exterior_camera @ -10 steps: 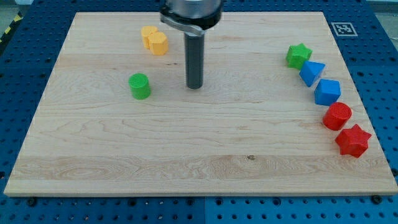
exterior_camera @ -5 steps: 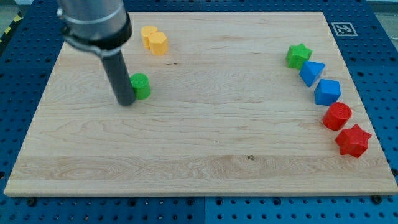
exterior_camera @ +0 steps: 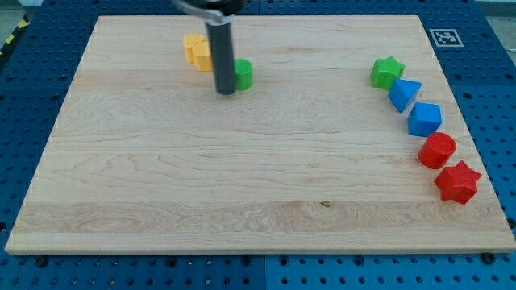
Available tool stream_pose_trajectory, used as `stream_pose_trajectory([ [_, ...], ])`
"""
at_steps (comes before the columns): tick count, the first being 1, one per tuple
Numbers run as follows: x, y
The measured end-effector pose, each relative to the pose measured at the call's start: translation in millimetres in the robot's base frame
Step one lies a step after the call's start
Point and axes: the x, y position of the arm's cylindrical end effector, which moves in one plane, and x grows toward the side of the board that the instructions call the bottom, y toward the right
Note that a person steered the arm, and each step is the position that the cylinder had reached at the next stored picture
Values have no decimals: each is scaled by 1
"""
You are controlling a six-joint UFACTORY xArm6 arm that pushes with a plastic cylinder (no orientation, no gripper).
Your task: Move the green circle to the top of the green star
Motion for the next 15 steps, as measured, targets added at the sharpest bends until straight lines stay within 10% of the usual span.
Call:
stream_pose_trajectory([
  [7,-120,29],
  [15,-90,141],
])
